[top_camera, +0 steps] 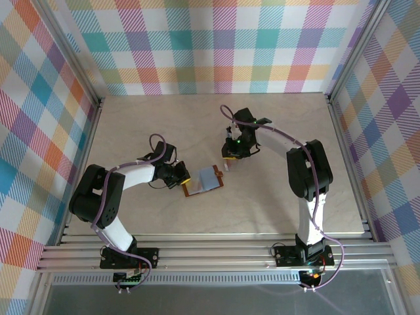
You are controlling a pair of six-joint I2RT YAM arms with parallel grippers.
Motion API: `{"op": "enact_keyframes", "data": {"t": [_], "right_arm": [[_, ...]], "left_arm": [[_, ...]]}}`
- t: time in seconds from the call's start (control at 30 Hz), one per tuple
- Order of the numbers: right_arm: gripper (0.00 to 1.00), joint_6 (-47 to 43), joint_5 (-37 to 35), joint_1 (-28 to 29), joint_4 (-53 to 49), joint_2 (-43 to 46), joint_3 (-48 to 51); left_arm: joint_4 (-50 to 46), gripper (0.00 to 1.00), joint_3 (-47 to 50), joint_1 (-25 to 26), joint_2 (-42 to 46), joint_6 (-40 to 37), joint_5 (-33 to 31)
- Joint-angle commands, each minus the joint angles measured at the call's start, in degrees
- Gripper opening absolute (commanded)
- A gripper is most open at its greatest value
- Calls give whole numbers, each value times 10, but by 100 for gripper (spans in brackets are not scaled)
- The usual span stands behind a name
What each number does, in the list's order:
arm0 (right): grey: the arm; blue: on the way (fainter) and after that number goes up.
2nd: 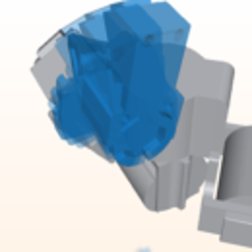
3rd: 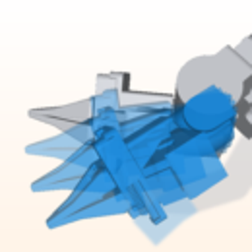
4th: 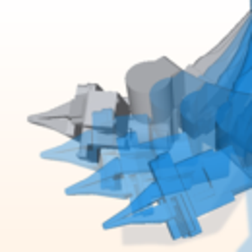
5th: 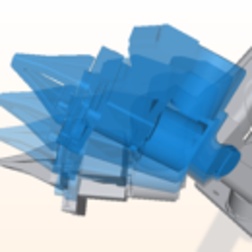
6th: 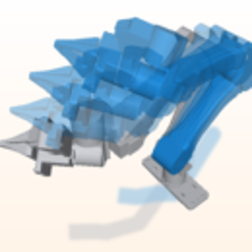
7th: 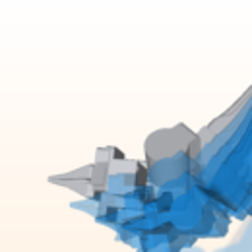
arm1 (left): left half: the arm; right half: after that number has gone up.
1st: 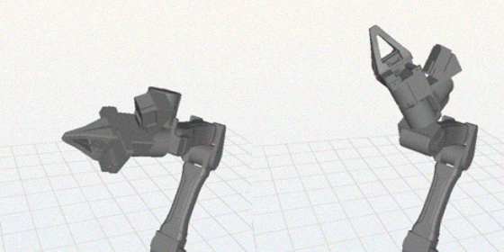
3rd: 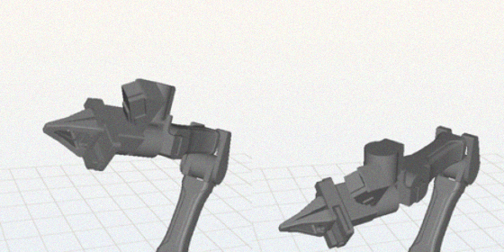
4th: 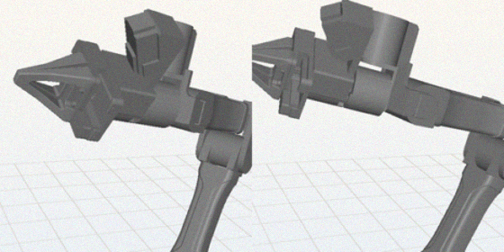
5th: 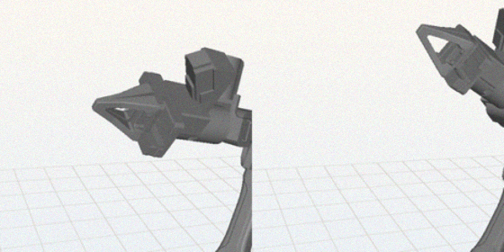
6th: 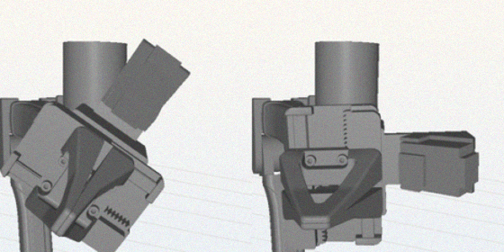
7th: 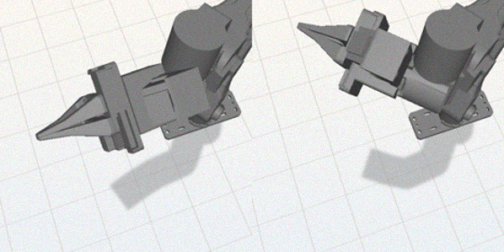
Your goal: Put the credit cards into the card holder
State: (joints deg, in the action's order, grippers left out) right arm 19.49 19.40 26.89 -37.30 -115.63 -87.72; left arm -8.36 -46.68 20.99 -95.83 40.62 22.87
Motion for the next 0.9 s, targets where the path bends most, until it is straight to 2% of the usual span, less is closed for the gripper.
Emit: {"op": "enact_keyframes", "data": {"t": [0.0, 0.57, 0.87], "right_arm": [[19, 5, 14, -3, 2, 28, 8], [7, 12, -7, -4, -7, 41, 10], [0, 25, -67, -4, -12, 73, 23]], "left_arm": [[-57, 0, 27, 6, -30, -9, -37], [-57, 0, 26, 6, -32, -10, -36], [-59, 0, 25, 6, -32, -10, -38]]}}
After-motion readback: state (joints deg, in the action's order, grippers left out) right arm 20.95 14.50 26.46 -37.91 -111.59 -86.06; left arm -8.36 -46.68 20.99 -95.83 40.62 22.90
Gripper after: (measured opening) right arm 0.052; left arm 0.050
